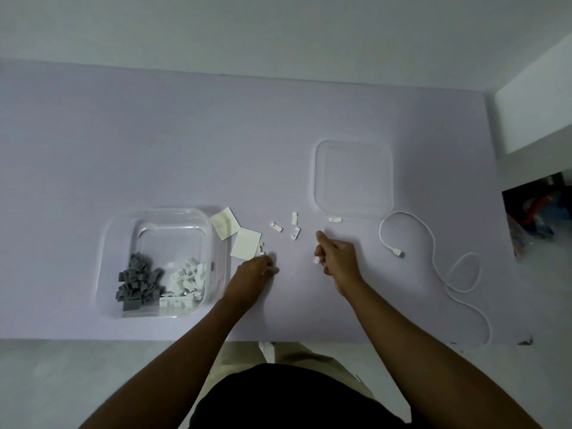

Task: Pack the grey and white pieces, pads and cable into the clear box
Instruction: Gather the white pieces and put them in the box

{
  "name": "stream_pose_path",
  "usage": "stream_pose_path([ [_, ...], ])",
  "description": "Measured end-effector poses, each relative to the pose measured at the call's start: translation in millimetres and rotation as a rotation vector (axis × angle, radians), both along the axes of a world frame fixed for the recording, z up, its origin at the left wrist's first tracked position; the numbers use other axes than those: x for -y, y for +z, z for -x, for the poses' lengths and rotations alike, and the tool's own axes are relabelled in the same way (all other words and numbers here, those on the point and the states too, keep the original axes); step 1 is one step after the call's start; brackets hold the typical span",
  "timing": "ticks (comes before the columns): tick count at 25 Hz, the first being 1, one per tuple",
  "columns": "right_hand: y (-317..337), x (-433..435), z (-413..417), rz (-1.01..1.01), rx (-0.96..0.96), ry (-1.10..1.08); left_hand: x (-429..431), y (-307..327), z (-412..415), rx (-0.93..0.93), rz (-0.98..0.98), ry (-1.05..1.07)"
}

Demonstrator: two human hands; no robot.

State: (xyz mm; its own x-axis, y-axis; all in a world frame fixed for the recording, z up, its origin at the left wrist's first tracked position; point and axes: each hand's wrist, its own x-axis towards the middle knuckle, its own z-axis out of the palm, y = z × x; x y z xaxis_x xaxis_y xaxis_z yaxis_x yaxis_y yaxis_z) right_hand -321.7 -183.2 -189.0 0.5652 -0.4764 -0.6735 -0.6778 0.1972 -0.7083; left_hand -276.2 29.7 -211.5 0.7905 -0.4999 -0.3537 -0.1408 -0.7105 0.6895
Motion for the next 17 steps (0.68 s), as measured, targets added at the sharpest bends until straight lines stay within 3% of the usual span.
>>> stream_pose_path([
  [3, -11.9, -5.2, -6.8, 0.385, 0.072, 0.246, 7.4, 9.0, -4.9, -0.108, 0.098, 0.237],
  [5, -17.1, -9.7, -13.7, 0.497, 0.133, 0.354, 8.8, 14.5, -10.6, -0.336, 0.21, 0.443],
  [7, -19.0, -13.3, -22.4, 0.551, 0.157, 0.457, 7.3, 20.3, -14.7, -0.705, 0.422, 0.615],
  [9, -24.3, -15.3, -29.5, 0.608, 0.139, 0.592, 5.0, 26.0, -17.3, -0.92, 0.505, 0.651],
  [13, -35.4, -15.6, -37.7, 0.63, 0.13, 0.661, 5.3, 35.7, -15.7, -1.03, 0.517, 0.668],
  [17, -36.8, -16.0, -39.4, 0.496, 0.134, 0.53, 2.9, 29.1, -13.4, -1.141, 0.629, 0.702],
])
